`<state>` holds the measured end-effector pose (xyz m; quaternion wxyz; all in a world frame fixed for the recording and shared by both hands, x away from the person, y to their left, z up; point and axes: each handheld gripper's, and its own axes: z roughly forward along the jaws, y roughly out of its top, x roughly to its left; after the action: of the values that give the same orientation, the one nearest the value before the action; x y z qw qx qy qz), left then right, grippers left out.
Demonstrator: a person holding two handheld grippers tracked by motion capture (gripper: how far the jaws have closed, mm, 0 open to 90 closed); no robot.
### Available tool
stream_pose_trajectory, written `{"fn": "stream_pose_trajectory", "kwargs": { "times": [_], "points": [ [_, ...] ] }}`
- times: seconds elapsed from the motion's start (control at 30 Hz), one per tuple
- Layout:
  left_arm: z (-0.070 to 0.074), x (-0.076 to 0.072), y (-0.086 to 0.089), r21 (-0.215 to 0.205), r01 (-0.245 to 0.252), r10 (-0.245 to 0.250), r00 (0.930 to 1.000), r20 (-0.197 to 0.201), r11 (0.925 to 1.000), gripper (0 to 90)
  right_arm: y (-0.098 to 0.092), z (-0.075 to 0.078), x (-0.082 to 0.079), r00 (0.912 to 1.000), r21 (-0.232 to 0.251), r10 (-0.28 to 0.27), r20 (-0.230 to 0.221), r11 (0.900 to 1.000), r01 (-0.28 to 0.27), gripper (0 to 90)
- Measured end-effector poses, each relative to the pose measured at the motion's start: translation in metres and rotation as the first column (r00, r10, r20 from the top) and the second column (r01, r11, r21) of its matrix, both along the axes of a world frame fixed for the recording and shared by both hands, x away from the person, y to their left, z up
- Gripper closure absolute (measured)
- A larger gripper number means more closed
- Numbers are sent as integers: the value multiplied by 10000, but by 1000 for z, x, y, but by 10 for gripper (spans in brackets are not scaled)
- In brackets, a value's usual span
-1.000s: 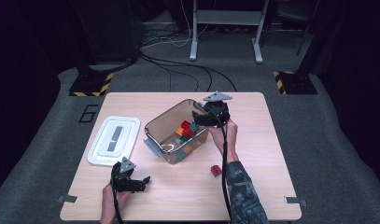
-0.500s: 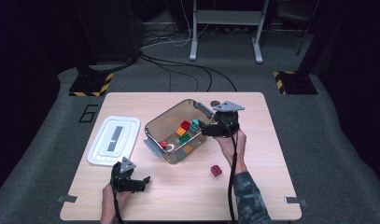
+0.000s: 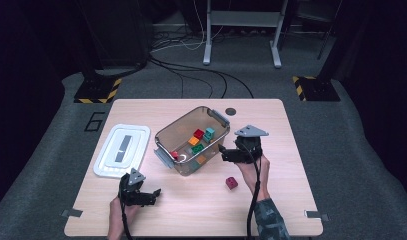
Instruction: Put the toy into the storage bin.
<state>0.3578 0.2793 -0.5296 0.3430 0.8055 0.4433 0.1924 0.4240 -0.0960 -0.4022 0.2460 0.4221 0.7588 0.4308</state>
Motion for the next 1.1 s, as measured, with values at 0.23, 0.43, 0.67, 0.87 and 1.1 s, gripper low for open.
{"fn": "stream_pose_trajectory", "kwargs": {
  "times": [0.23,0.43,0.67,0.87,1.1],
  "points": [
    [0,0,0,-4,8,-8,10000,-10,10000,50,-8,-18,-12,9998,37,-107,-176,9999,108,121],
    [0,0,0,-3,9,-9,10000,-6,10000,49,-12,-36,-21,9981,-35,-131,-600,9999,129,102],
    [0,0,0,-3,8,-8,10000,-9,10000,50,-13,-58,-29,9930,-153,-97,-1178,9999,80,79],
    [0,0,0,-10,-8,8,10000,5,10000,50,-14,-75,-35,9880,-269,-94,-1544,9996,53,86],
    [0,0,0,-1,-1,1,10000,7,10000,50,-14,-94,-43,9792,-455,-42,-2028,9990,-51,114]
  ]
}}
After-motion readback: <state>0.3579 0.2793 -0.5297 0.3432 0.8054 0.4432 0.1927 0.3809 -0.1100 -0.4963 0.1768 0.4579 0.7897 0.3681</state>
